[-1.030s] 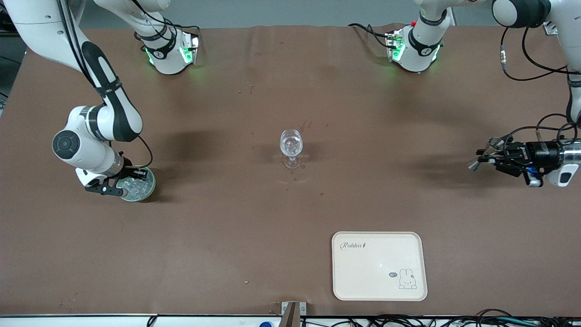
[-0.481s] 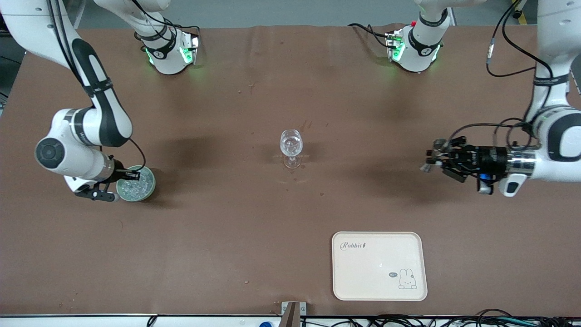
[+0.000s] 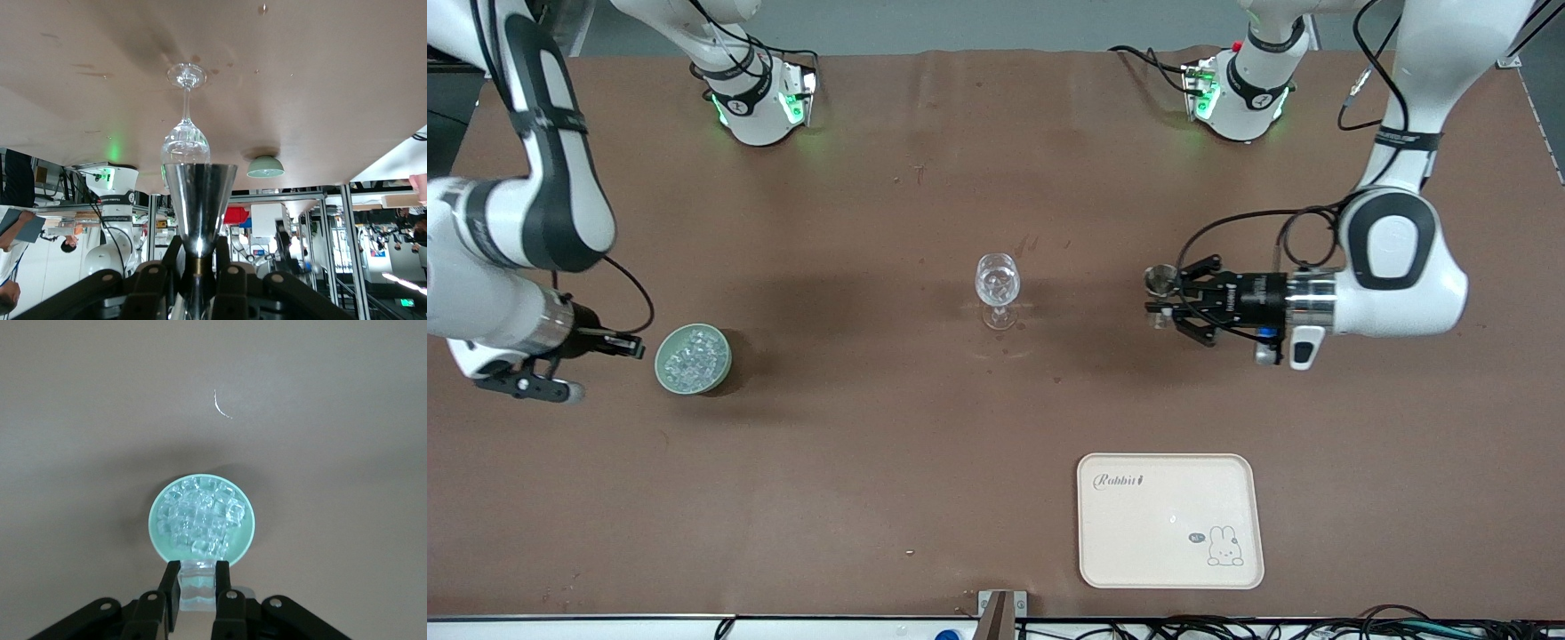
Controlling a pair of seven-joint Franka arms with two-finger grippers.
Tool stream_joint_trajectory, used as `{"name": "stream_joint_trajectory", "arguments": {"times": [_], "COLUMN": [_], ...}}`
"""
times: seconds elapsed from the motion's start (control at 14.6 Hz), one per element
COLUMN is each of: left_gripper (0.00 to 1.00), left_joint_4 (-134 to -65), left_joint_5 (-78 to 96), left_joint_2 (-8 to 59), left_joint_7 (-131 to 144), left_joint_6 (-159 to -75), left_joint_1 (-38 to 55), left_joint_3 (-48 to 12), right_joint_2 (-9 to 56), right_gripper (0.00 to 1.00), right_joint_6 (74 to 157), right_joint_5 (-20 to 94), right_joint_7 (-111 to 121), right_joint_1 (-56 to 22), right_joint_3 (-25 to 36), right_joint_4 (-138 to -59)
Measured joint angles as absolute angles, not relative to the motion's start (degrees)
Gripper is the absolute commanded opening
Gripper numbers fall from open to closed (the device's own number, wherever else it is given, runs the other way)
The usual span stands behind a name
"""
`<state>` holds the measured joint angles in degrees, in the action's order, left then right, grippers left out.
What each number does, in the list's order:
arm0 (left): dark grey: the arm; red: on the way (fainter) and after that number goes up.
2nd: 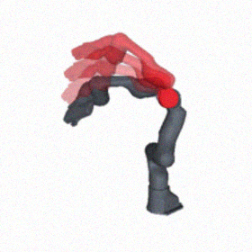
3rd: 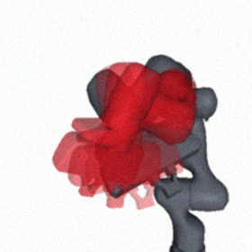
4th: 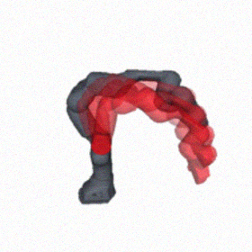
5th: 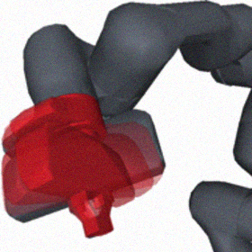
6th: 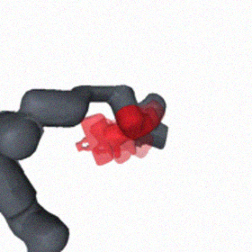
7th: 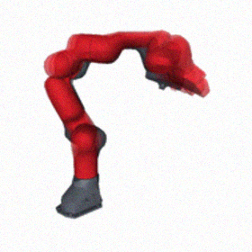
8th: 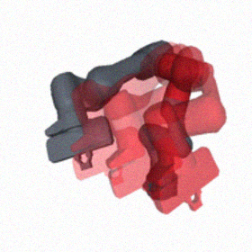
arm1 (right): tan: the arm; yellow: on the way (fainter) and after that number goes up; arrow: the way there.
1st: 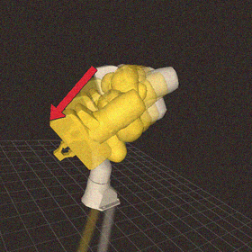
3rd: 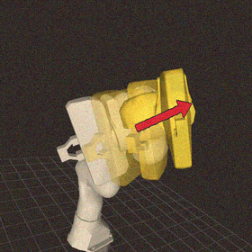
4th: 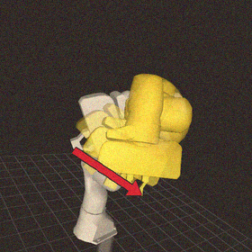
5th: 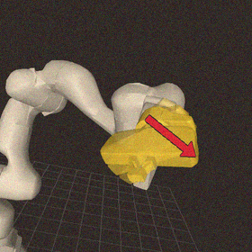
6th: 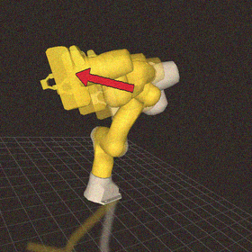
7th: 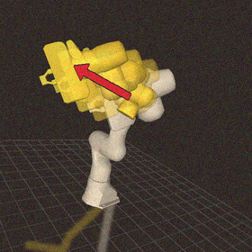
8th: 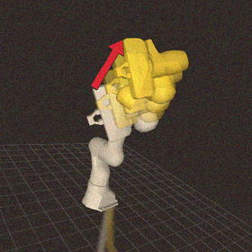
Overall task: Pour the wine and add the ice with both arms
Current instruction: 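Carry the silver jigger over the wine glass with the left gripper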
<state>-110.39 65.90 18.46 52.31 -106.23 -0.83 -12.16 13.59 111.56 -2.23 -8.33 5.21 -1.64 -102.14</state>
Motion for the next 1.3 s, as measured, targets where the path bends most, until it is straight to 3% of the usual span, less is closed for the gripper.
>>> {"name": "stream_joint_trajectory", "arguments": {"times": [0.62, 0.89, 1.3], "left_gripper": [0.00, 0.01, 0.01], "left_joint_4": [-111.59, -111.61, -110.80], "left_joint_5": [57.66, 49.11, 31.24], "left_joint_2": [19.40, 20.32, 21.09], "left_joint_7": [60.41, 66.00, 78.30], "left_joint_6": [-127.19, -134.01, -137.58], "left_joint_1": [0.75, 1.73, 3.01], "left_joint_3": [-27.05, -31.57, -34.59], "right_joint_2": [-4.12, -6.10, -5.46], "right_gripper": [0.01, 0.01, 0.01], "right_joint_6": [95.57, 86.83, 87.80], "right_joint_5": [-2.20, -2.14, 0.77], "right_joint_7": [-7.36, -6.24, -5.99], "right_joint_1": [5.14, 4.97, 4.82], "right_joint_3": [-1.92, -2.02, -2.13], "right_joint_4": [-99.40, -92.43, -91.78]}}
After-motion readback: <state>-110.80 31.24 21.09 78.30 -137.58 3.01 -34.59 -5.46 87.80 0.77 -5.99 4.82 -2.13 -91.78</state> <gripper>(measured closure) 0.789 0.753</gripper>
